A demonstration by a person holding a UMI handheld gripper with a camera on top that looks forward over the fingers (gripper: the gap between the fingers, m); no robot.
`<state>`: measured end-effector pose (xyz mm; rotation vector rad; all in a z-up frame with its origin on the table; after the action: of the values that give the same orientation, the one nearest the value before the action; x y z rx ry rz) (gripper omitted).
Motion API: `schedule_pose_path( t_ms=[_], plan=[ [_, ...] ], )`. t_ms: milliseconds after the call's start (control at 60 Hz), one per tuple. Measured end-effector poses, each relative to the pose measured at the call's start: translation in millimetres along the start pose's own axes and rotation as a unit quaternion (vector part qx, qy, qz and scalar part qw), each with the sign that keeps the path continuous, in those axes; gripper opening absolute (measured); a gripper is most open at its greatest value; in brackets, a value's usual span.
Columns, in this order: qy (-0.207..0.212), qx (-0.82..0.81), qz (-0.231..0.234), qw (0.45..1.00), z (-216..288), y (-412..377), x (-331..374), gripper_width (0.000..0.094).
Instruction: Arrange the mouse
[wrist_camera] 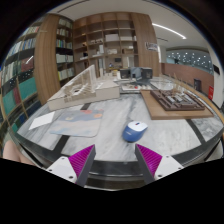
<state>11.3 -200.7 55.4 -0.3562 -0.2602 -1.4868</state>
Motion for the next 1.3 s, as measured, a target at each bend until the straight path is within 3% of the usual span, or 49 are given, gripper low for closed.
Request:
schedule_pose_path(
  t_ms=[367,500,517,583,767,850,933,1017,1083,1217,1233,1300],
  plan=[
    [-0.039,-0.007,-0.023,0.999,11,61,-109,0.0822],
    [-0.057,-0.011,-0.033,0.998,17,61,-149,0.0778],
    [-0.058,-0.011,-0.034,0.998,18,60,-154,0.0818],
    [-0.056,-0.006,-0.051,0.997,20,63,-169,0.0519],
    [-0.058,-0.031,-0.072,0.995,30,56,-165,0.0384],
    [-0.008,-0.018,-0.098,0.995,75,37,-157,0.0375],
    [0.022,-0.010,-0.062,0.998,111,-28,-162,0.0371],
    [0.028,-0.003,-0.041,0.999,113,-92,-177,0.0372],
    [0.012,0.016,-0.036,0.999,98,-129,-196,0.0369],
    [-0.069,0.022,-0.018,0.997,26,-162,-233,0.0393],
    [-0.044,0.021,-0.020,0.999,32,-160,-232,0.0412],
    [-0.046,0.044,-0.020,0.998,31,-165,-239,0.0458]
  ],
)
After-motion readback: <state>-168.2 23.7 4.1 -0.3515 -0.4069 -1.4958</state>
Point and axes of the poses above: the point between the fingertips, and its own axes, seen from behind it with the camera up: y to the right, z up, x backward, against the way the camera looks, the point moved 3 cm from there along x, backward, against the way the camera looks, and after that the axes turned 7 degrees about y, right-handed, at the moved point
